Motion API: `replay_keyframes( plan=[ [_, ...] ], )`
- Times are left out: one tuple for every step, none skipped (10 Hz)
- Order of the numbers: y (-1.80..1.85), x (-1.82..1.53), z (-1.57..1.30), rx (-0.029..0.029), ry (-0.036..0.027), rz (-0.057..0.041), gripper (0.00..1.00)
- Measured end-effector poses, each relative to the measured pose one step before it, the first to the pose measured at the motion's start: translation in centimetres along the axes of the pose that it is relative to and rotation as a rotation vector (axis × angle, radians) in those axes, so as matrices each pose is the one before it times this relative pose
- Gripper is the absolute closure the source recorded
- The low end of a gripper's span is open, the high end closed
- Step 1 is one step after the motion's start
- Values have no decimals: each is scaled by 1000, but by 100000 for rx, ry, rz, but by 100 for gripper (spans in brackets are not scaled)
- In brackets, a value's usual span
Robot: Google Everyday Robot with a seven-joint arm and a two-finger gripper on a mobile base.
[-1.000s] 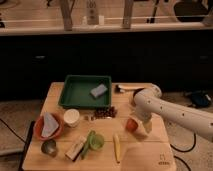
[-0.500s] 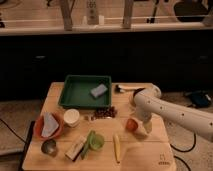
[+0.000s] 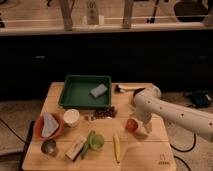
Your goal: Place apple in paper cup
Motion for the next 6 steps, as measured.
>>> replay_keyframes(
  plan=[
    [-16,0,2,-6,68,-365,20],
    [27,11,49,-66,-3,-514,20],
    [6,1,73,-88,-47,-577,20],
    [9,19,2,-12,92,-349,20],
    [-27,-37,17,-32,12,-467,20],
    [-12,-64,72,-87,-23,-461,20]
  ],
)
